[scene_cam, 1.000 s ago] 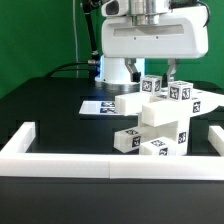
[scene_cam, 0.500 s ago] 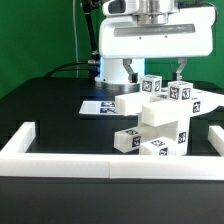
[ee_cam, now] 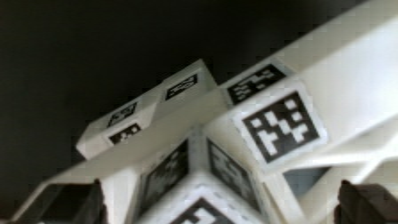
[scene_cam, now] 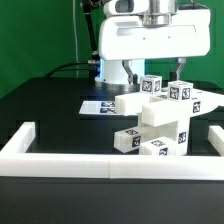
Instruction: Assemble chair
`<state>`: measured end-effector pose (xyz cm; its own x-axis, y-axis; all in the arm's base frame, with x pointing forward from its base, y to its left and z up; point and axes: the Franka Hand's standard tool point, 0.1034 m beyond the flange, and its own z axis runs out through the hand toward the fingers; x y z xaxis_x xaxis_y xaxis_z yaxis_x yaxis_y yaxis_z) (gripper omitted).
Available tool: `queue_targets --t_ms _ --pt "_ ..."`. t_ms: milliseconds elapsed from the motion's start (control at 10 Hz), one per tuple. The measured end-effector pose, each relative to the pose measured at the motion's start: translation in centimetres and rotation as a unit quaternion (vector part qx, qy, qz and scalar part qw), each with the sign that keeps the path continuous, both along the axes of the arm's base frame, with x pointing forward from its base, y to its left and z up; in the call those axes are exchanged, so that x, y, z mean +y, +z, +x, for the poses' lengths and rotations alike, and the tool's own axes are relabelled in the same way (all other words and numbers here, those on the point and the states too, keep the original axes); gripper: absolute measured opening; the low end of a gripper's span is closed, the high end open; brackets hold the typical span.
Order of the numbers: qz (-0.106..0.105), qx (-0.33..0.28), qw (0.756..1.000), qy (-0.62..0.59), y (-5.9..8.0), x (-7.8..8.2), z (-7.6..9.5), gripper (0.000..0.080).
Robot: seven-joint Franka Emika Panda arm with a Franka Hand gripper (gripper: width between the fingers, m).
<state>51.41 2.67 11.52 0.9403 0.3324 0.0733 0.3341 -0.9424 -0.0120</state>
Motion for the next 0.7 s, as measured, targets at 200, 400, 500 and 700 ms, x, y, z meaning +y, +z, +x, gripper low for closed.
queue_targets --t_ms 200,400,500,700 --pt "-0.008 -0.002 0.998 0.066 0.0 -0.32 0.01 0.0648" --pt "-0.011 -0.002 0.996 0.088 -0.02 -0.55 -0.01 0.0648" --pt "-0.012 -0.001 0.996 0.09 -0.03 -0.59 -0.02 0.0527" --pt "-0.012 -0.001 0.997 0.081 -0.03 -0.59 -0.01 0.0387"
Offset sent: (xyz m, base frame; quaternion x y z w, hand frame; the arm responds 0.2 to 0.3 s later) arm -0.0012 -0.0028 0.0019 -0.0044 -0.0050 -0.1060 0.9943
